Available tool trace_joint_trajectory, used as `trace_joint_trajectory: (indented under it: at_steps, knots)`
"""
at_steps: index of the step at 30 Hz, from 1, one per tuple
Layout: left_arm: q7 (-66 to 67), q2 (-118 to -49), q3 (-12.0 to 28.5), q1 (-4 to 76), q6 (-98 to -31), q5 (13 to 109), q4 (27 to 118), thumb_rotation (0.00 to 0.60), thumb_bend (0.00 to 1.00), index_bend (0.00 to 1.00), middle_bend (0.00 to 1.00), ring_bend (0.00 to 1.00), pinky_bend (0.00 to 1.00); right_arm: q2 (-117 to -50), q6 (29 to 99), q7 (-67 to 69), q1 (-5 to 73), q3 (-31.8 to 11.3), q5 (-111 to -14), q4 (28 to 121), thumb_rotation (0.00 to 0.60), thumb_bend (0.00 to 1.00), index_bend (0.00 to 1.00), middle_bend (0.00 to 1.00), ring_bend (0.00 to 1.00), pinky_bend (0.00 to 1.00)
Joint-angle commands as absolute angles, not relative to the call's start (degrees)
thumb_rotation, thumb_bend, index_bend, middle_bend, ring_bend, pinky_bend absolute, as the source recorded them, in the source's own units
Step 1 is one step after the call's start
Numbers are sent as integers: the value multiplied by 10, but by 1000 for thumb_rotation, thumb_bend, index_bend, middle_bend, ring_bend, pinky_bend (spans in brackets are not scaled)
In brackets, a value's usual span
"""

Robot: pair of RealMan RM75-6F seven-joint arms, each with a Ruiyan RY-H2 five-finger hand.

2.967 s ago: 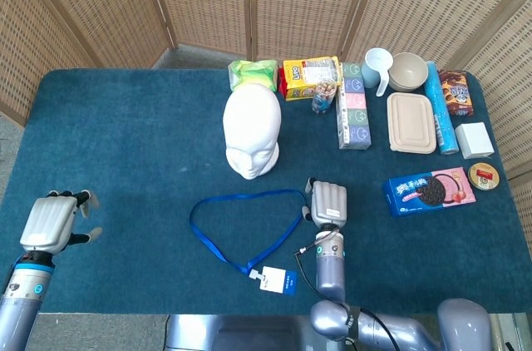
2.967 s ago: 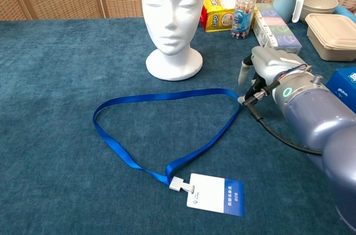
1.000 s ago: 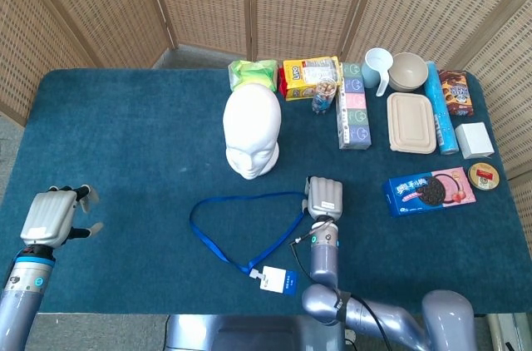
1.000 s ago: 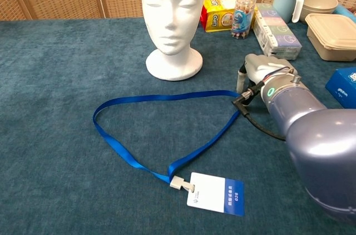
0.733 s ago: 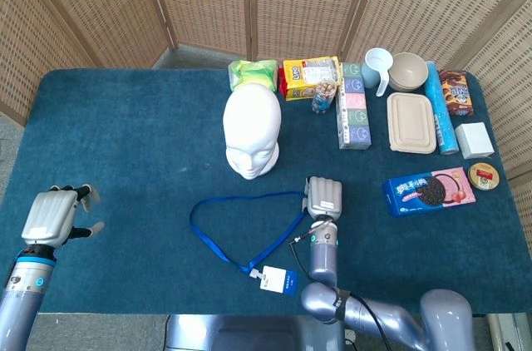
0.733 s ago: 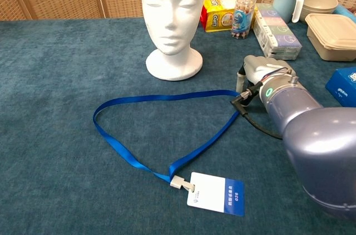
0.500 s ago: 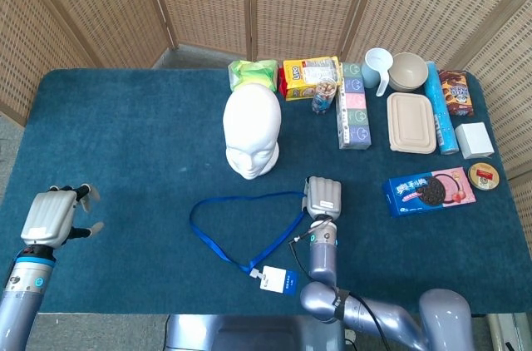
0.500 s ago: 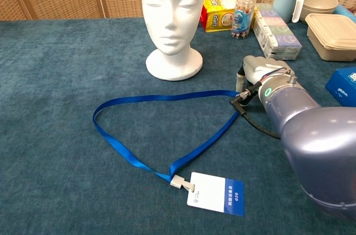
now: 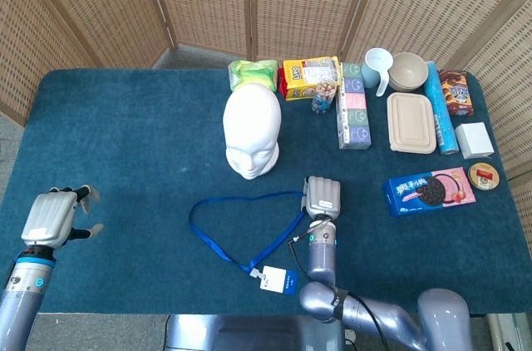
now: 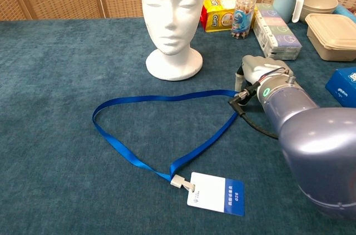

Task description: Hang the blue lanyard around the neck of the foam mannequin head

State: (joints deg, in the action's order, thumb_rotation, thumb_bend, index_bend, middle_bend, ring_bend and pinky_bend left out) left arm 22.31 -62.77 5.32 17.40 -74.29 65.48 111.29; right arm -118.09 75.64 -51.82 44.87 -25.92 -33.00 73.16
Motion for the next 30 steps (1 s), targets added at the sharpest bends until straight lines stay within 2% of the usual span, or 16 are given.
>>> trace_joint_trajectory:
  at_steps: [1, 5, 8, 13, 16, 17, 19, 21, 30]
  knots:
    - [226, -628, 53, 175, -742, 654, 1112, 585, 134, 429, 562, 470, 384, -1177, 761, -514, 446, -258, -334, 741, 600, 512, 597, 934, 1000, 1000]
    - [238, -632, 55, 184, -735, 649, 1108, 583, 133, 429, 562, 472, 403, -1169, 768, -511, 441, -256, -341, 765, 600, 513, 600, 935, 1000, 1000]
    - [252, -637, 59, 193, -731, 647, 1107, 582, 134, 430, 567, 533, 484, -1165, 773, -510, 439, -255, -343, 777, 600, 515, 602, 935, 1000, 1000]
    - [289, -649, 65, 211, -726, 639, 1109, 572, 133, 430, 741, 801, 769, -1162, 776, -510, 437, -253, -343, 789, 600, 516, 602, 935, 1000, 1000]
    - [326, -674, 75, 233, -719, 621, 1110, 571, 134, 430, 883, 955, 869, -1159, 778, -508, 433, -248, -344, 802, 600, 516, 602, 936, 1000, 1000]
    - [337, -682, 79, 241, -716, 611, 1112, 569, 134, 430, 913, 979, 887, -1157, 779, -508, 432, -247, -344, 806, 598, 516, 602, 936, 1000, 1000]
    - [352, -696, 85, 253, -712, 598, 1113, 556, 133, 435, 979, 1000, 934, -1156, 780, -507, 431, -245, -345, 812, 599, 517, 603, 936, 1000, 1000]
    - [372, -708, 88, 265, -707, 579, 1114, 535, 134, 440, 1000, 1000, 964, -1154, 781, -507, 430, -243, -346, 817, 600, 517, 604, 936, 1000, 1000]
    - [466, -796, 107, 317, -737, 473, 1123, 502, 169, 481, 1000, 1000, 1000, -1143, 773, -500, 423, -235, -342, 831, 600, 516, 607, 940, 1000, 1000]
